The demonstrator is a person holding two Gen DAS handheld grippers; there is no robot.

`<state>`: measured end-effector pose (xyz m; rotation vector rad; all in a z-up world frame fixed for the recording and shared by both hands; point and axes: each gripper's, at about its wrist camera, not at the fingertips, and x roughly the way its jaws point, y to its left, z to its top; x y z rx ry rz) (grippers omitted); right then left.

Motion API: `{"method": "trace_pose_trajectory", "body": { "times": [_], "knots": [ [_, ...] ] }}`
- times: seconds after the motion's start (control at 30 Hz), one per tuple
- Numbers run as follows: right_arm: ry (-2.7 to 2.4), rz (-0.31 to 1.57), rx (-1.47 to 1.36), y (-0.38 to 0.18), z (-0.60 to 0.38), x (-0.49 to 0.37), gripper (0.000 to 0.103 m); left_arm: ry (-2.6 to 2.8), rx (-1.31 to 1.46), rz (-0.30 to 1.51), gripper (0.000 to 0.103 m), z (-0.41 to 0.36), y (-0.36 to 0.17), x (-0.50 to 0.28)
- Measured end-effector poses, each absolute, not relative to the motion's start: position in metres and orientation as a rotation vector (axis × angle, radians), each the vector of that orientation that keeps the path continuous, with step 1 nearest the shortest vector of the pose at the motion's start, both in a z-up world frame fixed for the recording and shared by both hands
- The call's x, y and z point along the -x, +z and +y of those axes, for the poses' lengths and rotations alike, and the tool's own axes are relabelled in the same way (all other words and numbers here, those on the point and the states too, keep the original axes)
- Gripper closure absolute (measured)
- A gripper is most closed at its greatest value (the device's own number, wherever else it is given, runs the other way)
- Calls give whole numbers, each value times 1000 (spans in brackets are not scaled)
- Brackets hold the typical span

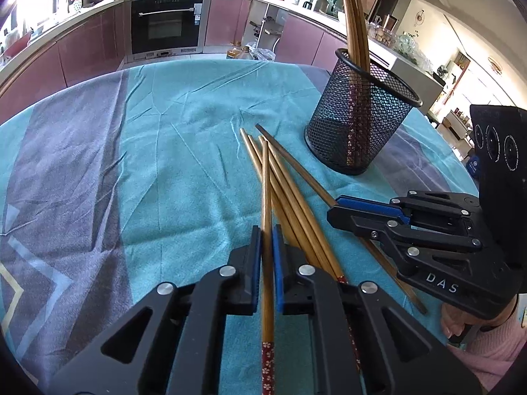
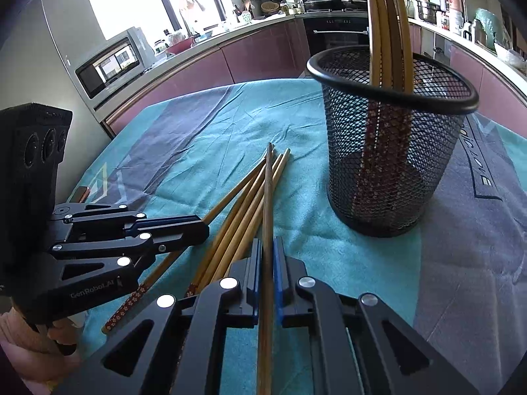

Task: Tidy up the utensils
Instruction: 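Lift the chopstick upright with the right tool and carry it over the mesh cup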

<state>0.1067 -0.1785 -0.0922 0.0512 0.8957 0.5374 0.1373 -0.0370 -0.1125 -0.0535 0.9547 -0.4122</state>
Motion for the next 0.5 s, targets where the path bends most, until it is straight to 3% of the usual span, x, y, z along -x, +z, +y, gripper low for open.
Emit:
{"method": "trace_pose_trajectory", "body": {
  "times": [0.5],
  "knots": [
    [549, 751, -103, -50, -203, -80, 97, -481, 71, 854, 95, -31, -66, -114]
  ]
}}
